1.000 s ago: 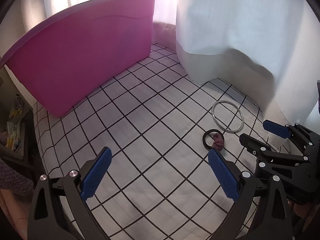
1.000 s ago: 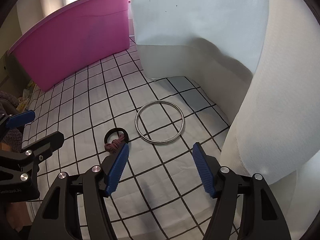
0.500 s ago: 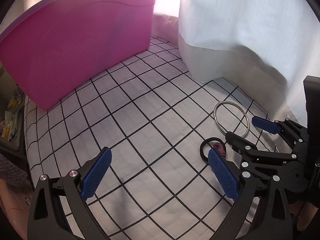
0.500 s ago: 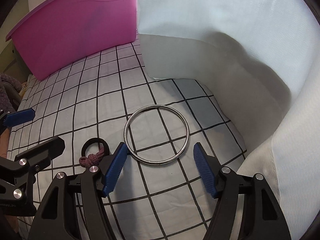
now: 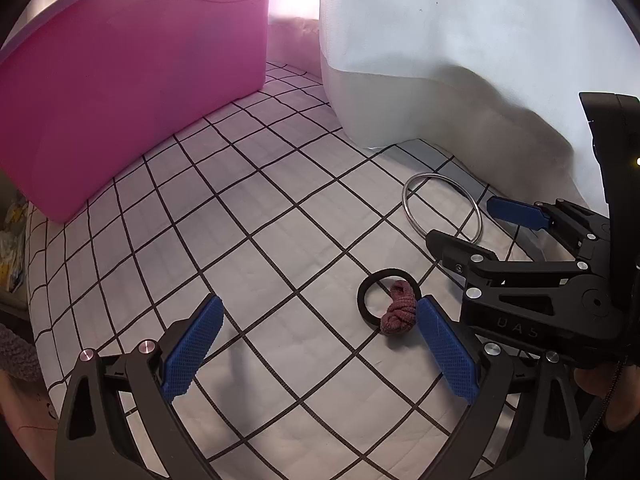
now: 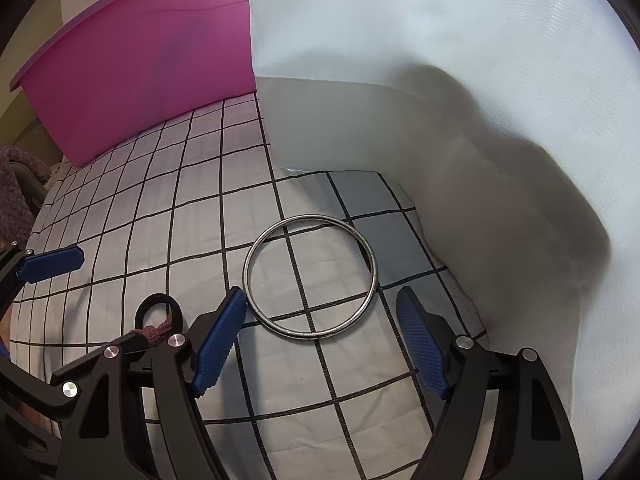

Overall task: Organize jewelry
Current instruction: 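Grasp the black hair tie with the left tool, then grasp the silver ring with the right tool while the left tool holds the hair tie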

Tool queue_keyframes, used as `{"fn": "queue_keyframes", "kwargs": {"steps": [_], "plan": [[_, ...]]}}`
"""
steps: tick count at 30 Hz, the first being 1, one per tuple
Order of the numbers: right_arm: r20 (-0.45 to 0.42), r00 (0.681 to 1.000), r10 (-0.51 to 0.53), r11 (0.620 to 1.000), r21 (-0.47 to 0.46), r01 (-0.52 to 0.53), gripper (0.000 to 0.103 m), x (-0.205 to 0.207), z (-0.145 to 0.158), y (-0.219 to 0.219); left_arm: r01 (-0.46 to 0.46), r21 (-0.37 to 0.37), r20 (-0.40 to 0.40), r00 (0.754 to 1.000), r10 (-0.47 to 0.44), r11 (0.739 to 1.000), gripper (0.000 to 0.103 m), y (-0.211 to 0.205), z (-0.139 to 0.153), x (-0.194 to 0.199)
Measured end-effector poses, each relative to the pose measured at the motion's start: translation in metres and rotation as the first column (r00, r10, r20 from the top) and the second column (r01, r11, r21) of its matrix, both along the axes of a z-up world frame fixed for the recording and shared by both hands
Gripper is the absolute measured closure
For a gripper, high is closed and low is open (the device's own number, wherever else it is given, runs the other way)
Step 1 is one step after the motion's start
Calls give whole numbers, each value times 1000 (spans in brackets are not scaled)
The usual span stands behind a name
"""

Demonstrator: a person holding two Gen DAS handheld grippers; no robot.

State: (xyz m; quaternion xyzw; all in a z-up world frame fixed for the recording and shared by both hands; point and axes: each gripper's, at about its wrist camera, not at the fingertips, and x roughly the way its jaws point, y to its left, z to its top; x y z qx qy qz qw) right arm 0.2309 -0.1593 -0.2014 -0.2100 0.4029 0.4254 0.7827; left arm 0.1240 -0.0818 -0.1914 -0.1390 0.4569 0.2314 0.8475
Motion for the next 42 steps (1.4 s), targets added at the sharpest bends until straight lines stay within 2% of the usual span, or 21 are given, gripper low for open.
{"fn": "queue_keyframes", "kwargs": {"steps": [4, 8, 11, 16, 18, 20, 21, 23, 24, 26, 34, 42], "plan": [[-4, 1000, 3, 1000, 2, -3, 28, 27, -8, 11, -4, -10, 4, 1000, 4, 1000, 5, 0, -3, 3], [-7, 1000, 28, 1000, -13, -28, 21, 47, -12, 22, 25, -24, -12, 1000, -26, 999, 4, -3, -11, 9], [-6, 999, 40, 999, -15, -40, 20, 60, -14, 32, 36, 36, -24, 999, -35, 999, 4, -8, -14, 11], [2, 999, 46, 999, 5, -46, 20, 72, -16, 34, 20, 40, -10, 1000, -20, 999, 8, -5, -13, 11], [4, 999, 43, 999, 8, -43, 20, 72, -16, 31, 13, 52, 5, 1000, -14, 999, 19, -4, -10, 7], [5, 999, 38, 999, 12, -38, 20, 66, -16, 26, 26, 61, 18, 999, -27, 998, 41, -6, -7, 6], [4, 999, 36, 999, 13, -36, 20, 68, -17, 27, 35, 64, 22, 999, -37, 997, 48, -7, -6, 5], [5, 1000, 31, 999, 12, -31, 21, 65, -15, 26, 50, 70, 28, 998, -52, 996, 78, -8, -4, 3], [4, 1000, 28, 1000, 12, -28, 23, 66, -15, 27, 57, 71, 27, 998, -59, 996, 84, -8, -3, 3], [13, 1000, 18, 1000, 16, -18, 34, 62, -12, 27, 59, 69, 25, 998, -61, 996, 85, -8, -2, 2], [15, 999, -32, 998, 52, 31, 34, 53, -10, 24, 27, 33, 17, 999, -27, 999, 85, 9, 1, -7], [-35, 996, -81, 990, 117, 84, 34, 22, -4, 14, -3, 4, 70, 998, 2, 1000, 85, 27, 26, -27]]}}
